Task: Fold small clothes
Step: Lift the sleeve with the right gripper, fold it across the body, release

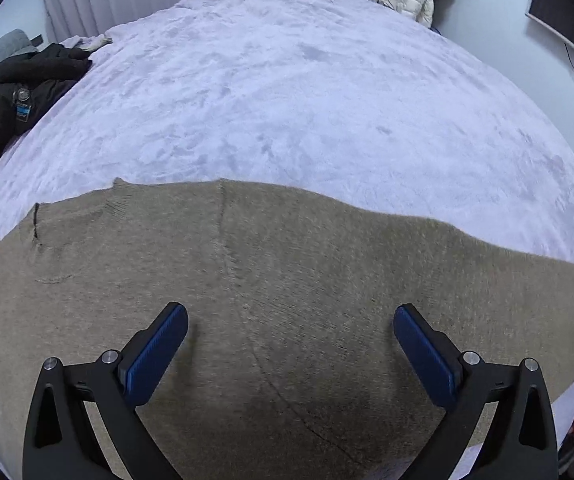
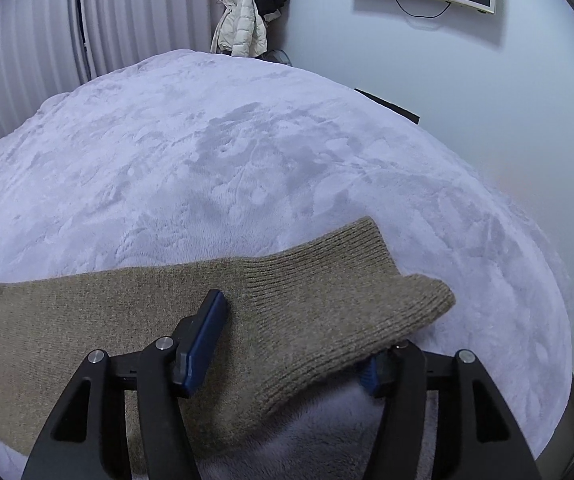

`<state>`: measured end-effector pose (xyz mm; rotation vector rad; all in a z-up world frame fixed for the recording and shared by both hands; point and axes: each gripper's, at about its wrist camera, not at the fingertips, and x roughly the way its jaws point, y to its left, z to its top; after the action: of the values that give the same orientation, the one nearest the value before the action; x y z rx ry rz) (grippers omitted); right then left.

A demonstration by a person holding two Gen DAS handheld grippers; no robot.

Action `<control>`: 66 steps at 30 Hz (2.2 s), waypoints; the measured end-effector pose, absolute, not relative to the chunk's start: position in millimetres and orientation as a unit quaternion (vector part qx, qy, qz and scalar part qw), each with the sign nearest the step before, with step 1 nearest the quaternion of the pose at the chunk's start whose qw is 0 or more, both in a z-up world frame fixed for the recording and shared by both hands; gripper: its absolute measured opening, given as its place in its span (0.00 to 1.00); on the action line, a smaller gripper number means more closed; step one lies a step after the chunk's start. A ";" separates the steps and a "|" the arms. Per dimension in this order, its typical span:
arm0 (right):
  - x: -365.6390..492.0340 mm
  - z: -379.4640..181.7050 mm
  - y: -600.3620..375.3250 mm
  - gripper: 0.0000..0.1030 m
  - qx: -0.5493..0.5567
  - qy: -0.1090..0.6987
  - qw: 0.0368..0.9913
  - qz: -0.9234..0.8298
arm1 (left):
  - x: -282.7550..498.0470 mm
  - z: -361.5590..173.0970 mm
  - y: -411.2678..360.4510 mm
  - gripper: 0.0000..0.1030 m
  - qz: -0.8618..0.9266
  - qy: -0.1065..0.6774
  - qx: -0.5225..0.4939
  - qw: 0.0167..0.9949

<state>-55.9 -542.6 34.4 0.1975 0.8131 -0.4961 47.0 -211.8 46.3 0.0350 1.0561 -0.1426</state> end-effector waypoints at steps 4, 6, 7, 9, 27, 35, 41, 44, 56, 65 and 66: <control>-54.8 34.0 -541.1 0.61 0.088 0.393 0.883 -0.241 | 59.0 9.9 -203.0 1.00 -0.042 0.553 0.031 0.832; -52.8 34.3 -538.5 0.55 0.079 0.396 0.882 -0.243 | 52.0 7.7 -208.0 1.00 -0.042 0.522 0.056 0.850; -51.6 35.3 -535.9 0.49 0.073 0.397 0.882 -0.242 | 48.8 9.4 -212.2 1.00 -0.037 0.514 0.071 0.854; -48.8 37.9 -528.3 0.18 0.057 0.402 0.883 -0.236 | 47.9 12.4 -215.2 1.00 -0.035 0.511 0.080 0.855; -59.3 137.9 -405.4 0.07 -0.053 0.321 0.919 -0.223 | 39.3 52.4 -159.6 1.00 -0.074 0.506 0.017 0.859; -39.1 170.0 -289.4 0.07 -0.106 0.299 0.934 -0.162 | 41.1 60.6 -19.4 1.00 -0.015 0.498 -0.085 0.863; -8.9 156.6 -171.6 0.07 -0.131 0.308 0.939 -0.076 | 17.2 55.0 89.8 1.00 0.055 0.487 -0.131 0.862; 4.2 129.0 -116.6 0.06 -0.141 0.331 0.932 -0.039 | 3.6 45.5 133.9 1.00 0.078 0.486 -0.159 0.856; 34.8 39.5 9.4 0.07 -0.188 0.409 0.893 0.010 | -33.4 24.8 205.4 1.00 0.093 0.471 -0.230 0.847; 28.5 64.8 55.8 0.13 -0.167 0.383 0.907 0.056 | -46.7 34.9 213.6 1.00 0.081 0.443 -0.261 0.853; 29.3 60.8 58.4 0.29 -0.162 0.394 0.902 0.072 | -47.7 34.7 215.3 1.00 0.083 0.442 -0.265 0.853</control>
<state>29.3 58.4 60.8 -0.3354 0.8146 0.1499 -47.7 215.3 34.7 -0.5567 0.9294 0.1739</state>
